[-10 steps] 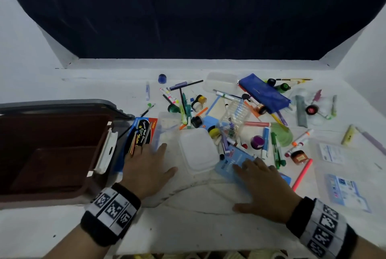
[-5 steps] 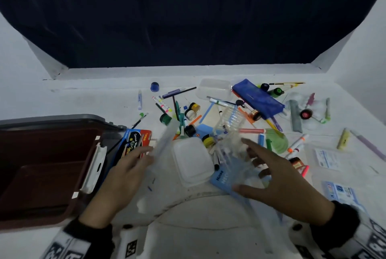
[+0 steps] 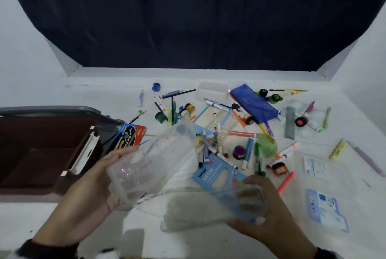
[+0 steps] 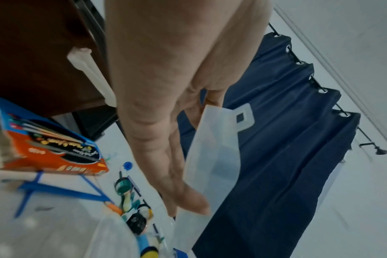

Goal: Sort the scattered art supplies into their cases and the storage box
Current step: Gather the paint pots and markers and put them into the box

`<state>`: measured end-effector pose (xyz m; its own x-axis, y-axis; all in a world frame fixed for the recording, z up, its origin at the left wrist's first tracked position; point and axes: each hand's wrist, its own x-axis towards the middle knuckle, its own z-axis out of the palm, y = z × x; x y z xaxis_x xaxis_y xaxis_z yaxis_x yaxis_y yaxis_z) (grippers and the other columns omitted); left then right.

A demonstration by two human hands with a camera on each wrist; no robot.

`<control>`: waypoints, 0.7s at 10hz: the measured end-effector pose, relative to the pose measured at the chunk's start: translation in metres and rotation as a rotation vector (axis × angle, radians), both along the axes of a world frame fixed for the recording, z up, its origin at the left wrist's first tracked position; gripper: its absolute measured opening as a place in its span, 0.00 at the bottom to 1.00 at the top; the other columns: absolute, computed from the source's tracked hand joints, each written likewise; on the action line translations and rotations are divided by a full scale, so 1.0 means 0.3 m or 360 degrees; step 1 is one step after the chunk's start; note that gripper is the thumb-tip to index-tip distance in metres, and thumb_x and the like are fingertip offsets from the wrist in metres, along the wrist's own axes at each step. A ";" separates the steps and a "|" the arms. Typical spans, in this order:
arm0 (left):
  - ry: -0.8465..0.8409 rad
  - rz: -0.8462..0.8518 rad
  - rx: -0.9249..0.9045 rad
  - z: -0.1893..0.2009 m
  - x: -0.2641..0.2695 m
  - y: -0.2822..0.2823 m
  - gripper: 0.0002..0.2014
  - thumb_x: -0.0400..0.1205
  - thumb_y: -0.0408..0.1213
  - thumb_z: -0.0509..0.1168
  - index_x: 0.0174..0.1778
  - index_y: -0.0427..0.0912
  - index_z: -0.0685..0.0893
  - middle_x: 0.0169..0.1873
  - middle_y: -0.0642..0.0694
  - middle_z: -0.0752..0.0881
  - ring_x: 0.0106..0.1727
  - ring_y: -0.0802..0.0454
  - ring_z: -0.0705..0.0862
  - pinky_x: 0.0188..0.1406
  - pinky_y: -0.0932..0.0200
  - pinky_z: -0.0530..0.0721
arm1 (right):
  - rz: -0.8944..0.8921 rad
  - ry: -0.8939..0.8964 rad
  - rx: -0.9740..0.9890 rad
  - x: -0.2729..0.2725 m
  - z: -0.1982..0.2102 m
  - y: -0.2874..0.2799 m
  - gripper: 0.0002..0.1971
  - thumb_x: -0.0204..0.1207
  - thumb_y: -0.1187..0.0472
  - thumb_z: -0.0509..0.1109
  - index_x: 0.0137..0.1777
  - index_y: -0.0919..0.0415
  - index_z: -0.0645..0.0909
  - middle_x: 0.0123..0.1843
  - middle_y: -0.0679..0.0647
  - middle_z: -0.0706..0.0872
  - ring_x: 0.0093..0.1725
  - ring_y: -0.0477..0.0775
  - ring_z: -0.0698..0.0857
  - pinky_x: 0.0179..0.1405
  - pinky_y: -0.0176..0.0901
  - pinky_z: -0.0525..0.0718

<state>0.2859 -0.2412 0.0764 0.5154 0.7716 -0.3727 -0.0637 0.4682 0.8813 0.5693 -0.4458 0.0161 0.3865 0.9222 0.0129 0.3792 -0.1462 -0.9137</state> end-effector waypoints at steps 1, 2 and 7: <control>-0.0151 -0.0086 -0.0153 0.017 -0.009 -0.059 0.50 0.57 0.62 0.83 0.74 0.42 0.80 0.70 0.34 0.83 0.71 0.30 0.82 0.70 0.28 0.78 | 0.0041 -0.0285 -0.0128 0.017 -0.013 -0.026 0.45 0.45 0.30 0.86 0.64 0.27 0.68 0.57 0.38 0.83 0.55 0.39 0.85 0.54 0.35 0.84; -0.0610 -0.0157 -0.0504 0.002 -0.023 -0.091 0.31 0.90 0.52 0.54 0.85 0.38 0.60 0.82 0.25 0.61 0.81 0.23 0.62 0.72 0.31 0.76 | 0.0310 -0.0547 -0.0411 0.021 0.005 -0.035 0.51 0.51 0.17 0.71 0.76 0.33 0.63 0.62 0.26 0.71 0.60 0.31 0.76 0.56 0.27 0.77; -0.0090 -0.0063 -0.0152 -0.050 -0.032 -0.109 0.26 0.83 0.45 0.53 0.67 0.31 0.85 0.61 0.30 0.87 0.53 0.35 0.91 0.39 0.52 0.92 | 0.0547 -0.1150 -0.0639 -0.021 -0.025 0.012 0.48 0.64 0.18 0.61 0.79 0.46 0.61 0.71 0.40 0.69 0.70 0.47 0.72 0.68 0.44 0.73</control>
